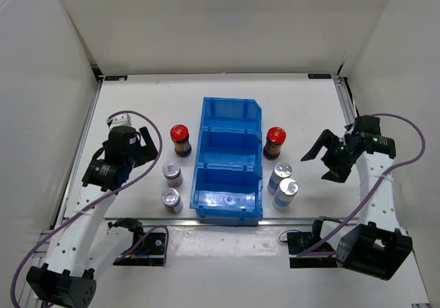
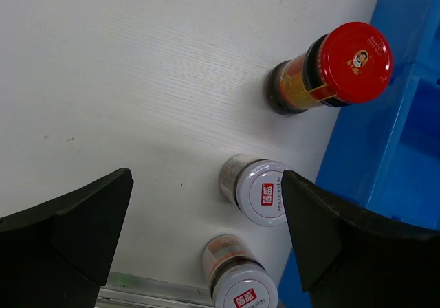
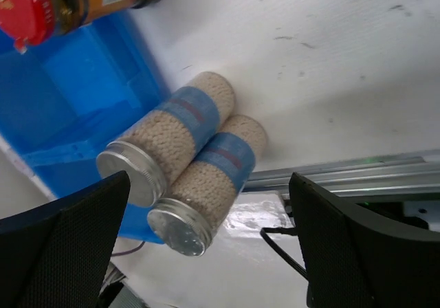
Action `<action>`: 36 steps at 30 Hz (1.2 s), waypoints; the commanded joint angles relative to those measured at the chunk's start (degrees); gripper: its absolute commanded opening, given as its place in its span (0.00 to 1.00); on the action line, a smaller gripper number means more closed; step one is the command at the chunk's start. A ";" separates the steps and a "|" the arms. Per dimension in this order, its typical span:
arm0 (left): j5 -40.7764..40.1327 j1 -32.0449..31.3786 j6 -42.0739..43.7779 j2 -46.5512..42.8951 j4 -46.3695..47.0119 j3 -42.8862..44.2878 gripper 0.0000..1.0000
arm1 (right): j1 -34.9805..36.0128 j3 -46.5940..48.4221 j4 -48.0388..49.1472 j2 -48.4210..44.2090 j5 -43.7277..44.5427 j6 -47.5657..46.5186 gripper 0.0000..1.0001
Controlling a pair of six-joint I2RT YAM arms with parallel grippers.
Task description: Organize the condiment bottles
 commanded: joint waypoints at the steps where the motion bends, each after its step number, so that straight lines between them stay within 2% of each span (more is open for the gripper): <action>1: -0.07 -0.37 -0.49 -0.44 1.94 -0.42 1.00 | -0.21 4.44 -1.96 2.08 8.24 0.48 0.99; 3: -0.78 -0.37 0.30 0.17 1.94 0.28 1.00 | -0.74 7.25 -4.25 4.46 14.32 2.77 0.99; 9: 2.47 -0.37 0.83 0.17 2.73 0.98 1.00 | -3.55 16.49 -14.44 17.72 21.44 3.48 0.99; 12: 4.31 -0.37 1.54 0.17 2.73 1.60 1.00 | -2.68 18.08 -14.64 19.15 22.43 0.07 0.99; 16: 5.10 -0.37 1.54 0.17 2.11 1.60 1.00 | 3.20 19.48 -8.84 16.52 19.18 -3.19 0.99; 18: 5.11 -0.37 0.93 0.17 2.11 0.90 1.00 | 8.73 20.19 -6.46 15.90 19.18 -3.19 0.99; 22: 7.12 -0.37 1.44 1.76 2.11 -0.68 1.00 | 19.96 21.51 -3.39 16.95 22.42 -2.67 0.99; 25: 8.18 -0.37 2.06 3.15 2.73 -0.68 1.00 | 25.60 22.12 0.91 17.48 24.19 -3.80 0.99; 29: 8.19 -0.37 2.06 4.66 3.34 -0.68 1.00 | 29.22 22.12 6.72 21.86 20.50 -6.97 0.99; 36: 8.79 -0.37 2.06 7.90 2.11 0.99 1.00 | 32.66 31.08 10.59 35.48 23.66 -11.36 0.99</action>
